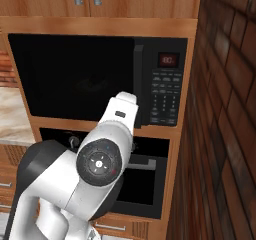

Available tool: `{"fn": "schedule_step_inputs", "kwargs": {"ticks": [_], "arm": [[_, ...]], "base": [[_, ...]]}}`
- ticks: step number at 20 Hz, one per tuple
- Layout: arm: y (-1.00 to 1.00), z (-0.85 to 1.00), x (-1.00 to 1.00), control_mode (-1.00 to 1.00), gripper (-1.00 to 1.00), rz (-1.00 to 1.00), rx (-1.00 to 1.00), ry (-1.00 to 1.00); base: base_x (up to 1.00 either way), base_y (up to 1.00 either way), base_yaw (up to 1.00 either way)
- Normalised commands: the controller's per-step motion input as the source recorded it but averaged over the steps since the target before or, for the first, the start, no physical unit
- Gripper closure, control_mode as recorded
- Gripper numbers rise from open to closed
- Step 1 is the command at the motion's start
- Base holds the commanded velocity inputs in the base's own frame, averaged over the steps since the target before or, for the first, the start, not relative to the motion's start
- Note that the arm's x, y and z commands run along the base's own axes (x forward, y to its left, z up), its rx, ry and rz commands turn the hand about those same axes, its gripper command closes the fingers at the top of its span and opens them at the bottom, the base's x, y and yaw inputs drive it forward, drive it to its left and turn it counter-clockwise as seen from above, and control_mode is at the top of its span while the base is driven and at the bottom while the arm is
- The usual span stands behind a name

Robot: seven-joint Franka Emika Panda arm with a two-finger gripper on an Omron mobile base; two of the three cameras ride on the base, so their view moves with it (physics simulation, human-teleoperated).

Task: Transport the steak from the fridge to the microwave and turn on the microwave.

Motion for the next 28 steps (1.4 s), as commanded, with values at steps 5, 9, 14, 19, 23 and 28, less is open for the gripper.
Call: {"fn": "schedule_step_inputs", "kwargs": {"ticks": [5,9,14,19,23,28], "arm": [[-0.12,-0.26,0.23,-1.00,1.00,0.00,0.08,0.07],[-0.11,-0.34,0.26,-1.00,1.00,0.00,0.07,0.08],[0.00,-0.21,0.19,-1.00,1.00,0.00,0.04,0.02],[0.00,-0.10,0.27,-1.00,1.00,0.00,0.05,0.00],[0.00,-0.13,0.40,-1.00,1.00,0.00,0.05,0.00],[0.00,-0.19,0.29,-1.00,1.00,0.00,0.05,0.00]], "base": [[0.00,0.00,0.00],[0.00,0.00,0.00],[0.00,0.00,0.00],[0.00,0.00,0.00],[0.00,0.00,0.00],[0.00,0.00,0.00]]}}
